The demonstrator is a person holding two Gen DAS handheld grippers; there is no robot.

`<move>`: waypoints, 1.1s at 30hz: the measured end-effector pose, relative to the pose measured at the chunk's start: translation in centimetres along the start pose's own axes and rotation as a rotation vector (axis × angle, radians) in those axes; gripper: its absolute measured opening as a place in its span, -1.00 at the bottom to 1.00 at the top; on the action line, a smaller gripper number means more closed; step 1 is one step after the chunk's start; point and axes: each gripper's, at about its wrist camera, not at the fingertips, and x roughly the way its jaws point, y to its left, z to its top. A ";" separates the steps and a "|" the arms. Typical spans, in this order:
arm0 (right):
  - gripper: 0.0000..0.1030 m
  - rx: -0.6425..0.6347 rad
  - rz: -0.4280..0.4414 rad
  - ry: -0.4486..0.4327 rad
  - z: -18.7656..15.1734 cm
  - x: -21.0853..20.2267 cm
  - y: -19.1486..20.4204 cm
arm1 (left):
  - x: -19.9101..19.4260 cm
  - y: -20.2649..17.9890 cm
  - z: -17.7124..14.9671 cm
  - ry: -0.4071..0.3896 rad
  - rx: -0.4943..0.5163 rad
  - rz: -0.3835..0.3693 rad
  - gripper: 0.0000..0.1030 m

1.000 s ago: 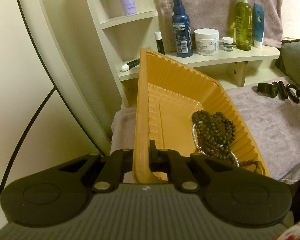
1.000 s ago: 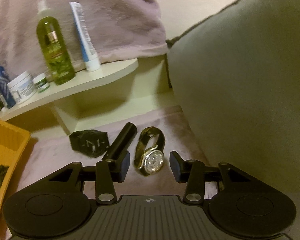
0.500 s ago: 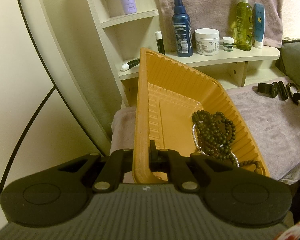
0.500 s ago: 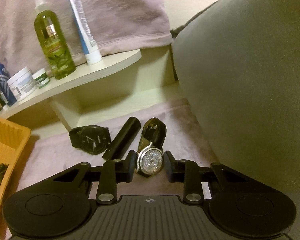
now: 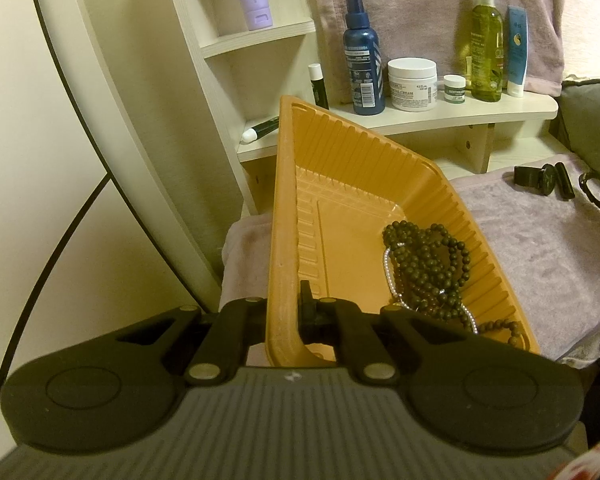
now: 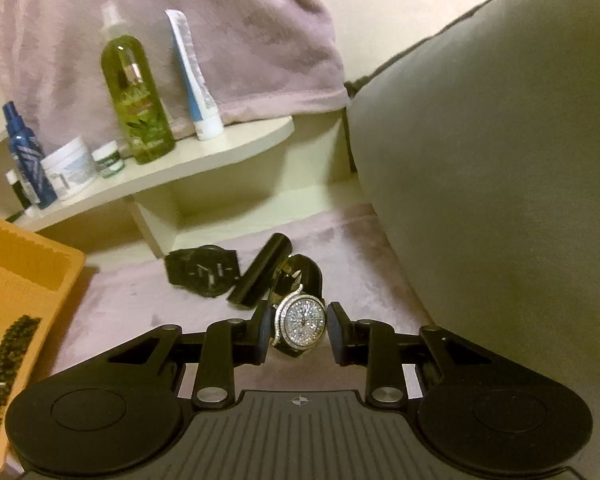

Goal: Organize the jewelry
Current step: 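Carry the silver watch into the tray and open the right gripper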

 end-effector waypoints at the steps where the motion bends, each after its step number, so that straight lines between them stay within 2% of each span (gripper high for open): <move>1: -0.42 -0.004 0.007 -0.003 0.0 -0.3 0.2 | 0.0 0.0 0.0 -0.001 0.000 0.000 -0.90; 8: -0.42 -0.033 0.105 -0.023 0.6 -2.5 3.5 | -0.2 -0.1 0.0 -0.006 -0.002 -0.003 -0.90; 16: -0.42 -0.107 0.302 0.019 0.4 -3.0 10.1 | -0.2 0.1 -0.1 -0.007 -0.006 -0.006 -0.90; 26: -0.42 -0.203 0.599 0.159 -1.4 -2.3 19.3 | -0.2 0.1 -0.1 -0.007 -0.007 -0.007 -0.90; 30: -0.42 -0.238 0.688 0.220 -1.9 -1.6 21.9 | -0.2 0.1 -0.1 -0.007 -0.007 -0.007 -0.90; 33: -0.42 -0.276 0.722 0.249 -2.3 -1.5 23.3 | -0.2 0.1 -0.1 -0.008 -0.007 -0.008 -0.90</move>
